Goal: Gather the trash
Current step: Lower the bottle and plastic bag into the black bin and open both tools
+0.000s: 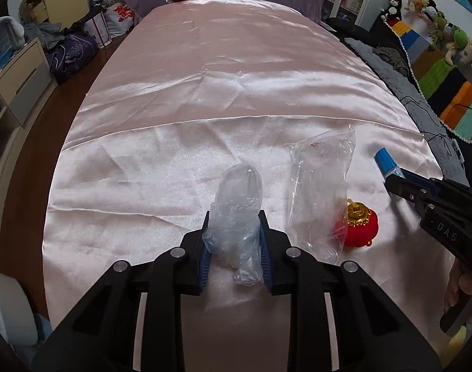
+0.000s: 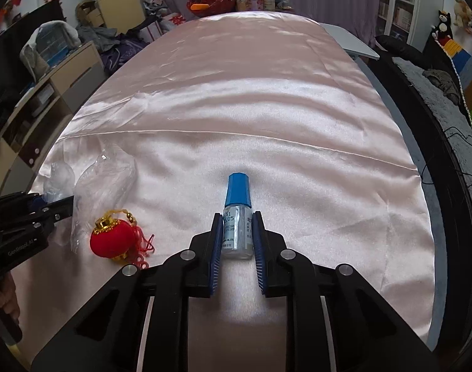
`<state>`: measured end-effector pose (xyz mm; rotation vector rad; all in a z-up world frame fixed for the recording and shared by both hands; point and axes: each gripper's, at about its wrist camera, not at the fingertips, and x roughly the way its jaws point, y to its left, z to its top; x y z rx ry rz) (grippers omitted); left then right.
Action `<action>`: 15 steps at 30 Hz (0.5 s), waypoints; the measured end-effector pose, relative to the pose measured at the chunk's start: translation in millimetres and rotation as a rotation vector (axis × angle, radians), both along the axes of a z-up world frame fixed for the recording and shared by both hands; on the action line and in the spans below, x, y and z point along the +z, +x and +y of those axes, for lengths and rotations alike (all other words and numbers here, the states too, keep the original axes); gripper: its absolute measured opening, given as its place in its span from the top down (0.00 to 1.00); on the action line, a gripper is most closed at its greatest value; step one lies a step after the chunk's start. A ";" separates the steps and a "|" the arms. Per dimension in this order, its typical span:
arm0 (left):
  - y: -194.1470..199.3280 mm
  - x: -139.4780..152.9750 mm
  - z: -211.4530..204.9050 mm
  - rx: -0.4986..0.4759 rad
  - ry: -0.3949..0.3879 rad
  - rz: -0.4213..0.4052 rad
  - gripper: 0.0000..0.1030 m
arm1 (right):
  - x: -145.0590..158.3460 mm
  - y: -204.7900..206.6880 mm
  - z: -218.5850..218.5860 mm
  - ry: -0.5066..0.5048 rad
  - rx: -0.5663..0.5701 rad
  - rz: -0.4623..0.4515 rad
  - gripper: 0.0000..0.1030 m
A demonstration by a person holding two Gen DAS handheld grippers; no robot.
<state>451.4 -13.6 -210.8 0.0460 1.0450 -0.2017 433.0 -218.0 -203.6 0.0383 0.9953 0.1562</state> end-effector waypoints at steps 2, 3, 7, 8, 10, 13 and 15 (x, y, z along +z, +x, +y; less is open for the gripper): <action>-9.1 2.9 2.3 -0.003 0.007 -0.003 0.77 | 1.5 -8.1 -1.6 0.007 0.006 0.007 0.81; -15.2 4.8 3.1 -0.003 0.006 -0.003 0.78 | 3.1 -14.1 -2.1 0.010 0.008 0.010 0.81; -48.5 11.7 4.6 -0.013 0.003 -0.004 0.78 | 14.3 -41.4 -3.3 0.026 0.013 0.003 0.81; -59.0 13.2 4.5 -0.017 0.001 -0.001 0.78 | 18.2 -49.9 -4.1 0.034 0.012 0.000 0.81; -79.0 17.6 4.2 -0.021 -0.009 0.002 0.78 | 26.7 -66.9 -6.0 0.049 0.010 -0.010 0.81; -110.7 28.4 5.3 -0.019 -0.026 -0.008 0.78 | 40.1 -95.3 -9.4 0.067 0.004 -0.025 0.81; -131.4 37.6 4.8 -0.020 -0.037 -0.020 0.78 | 47.9 -114.2 -12.2 0.076 0.000 -0.033 0.81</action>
